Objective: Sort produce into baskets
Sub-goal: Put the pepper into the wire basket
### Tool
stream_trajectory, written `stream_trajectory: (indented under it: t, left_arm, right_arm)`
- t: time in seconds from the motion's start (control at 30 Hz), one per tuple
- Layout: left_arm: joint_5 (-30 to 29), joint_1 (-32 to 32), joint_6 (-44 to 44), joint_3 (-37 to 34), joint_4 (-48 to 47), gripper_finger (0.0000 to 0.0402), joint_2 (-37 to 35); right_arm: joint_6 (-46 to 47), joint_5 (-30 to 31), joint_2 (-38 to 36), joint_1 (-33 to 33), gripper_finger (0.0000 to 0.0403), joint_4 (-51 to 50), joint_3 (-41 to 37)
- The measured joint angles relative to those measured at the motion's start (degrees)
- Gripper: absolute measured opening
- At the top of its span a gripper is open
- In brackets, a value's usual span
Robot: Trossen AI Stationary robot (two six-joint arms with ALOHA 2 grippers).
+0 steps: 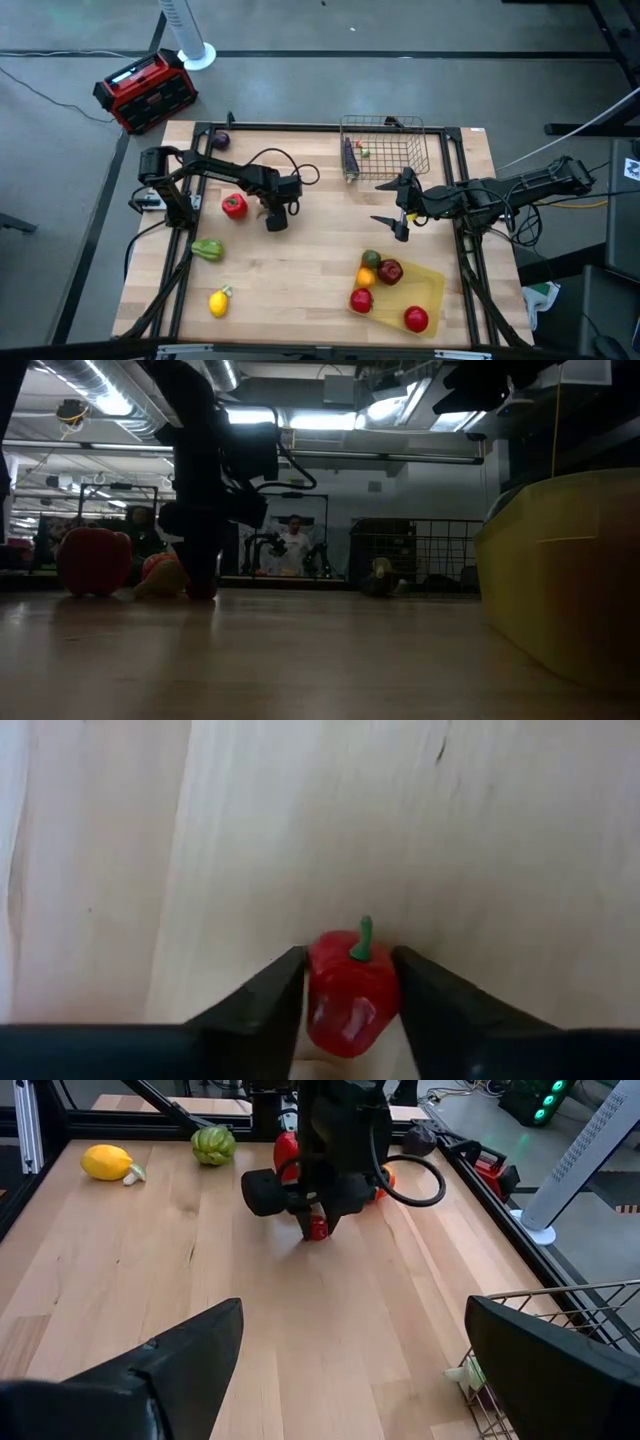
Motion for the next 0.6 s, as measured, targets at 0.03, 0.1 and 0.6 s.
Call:
stream_trajectory:
  t: [0.03, 0.1, 0.6]
  left_arm:
    - [0.0, 0.0, -0.9, 0.0, 0.0, 0.0133, 0.0]
    - [-0.2, 0.0, -4.3, 0.4, -0.4, 0.0107, 0.0]
    - [2.8, 0.1, -13.7, 10.3, 25.8, 0.0112, 0.0]
  right_arm:
    - [0.0, 0.0, 0.0, 0.0, 0.0376, 0.0, 0.0]
    - [0.0, 0.0, 0.0, 0.0, 0.0376, 0.0, 0.0]
    - [0.0, 0.0, 0.0, 0.0, 0.0376, 0.0, 0.0]
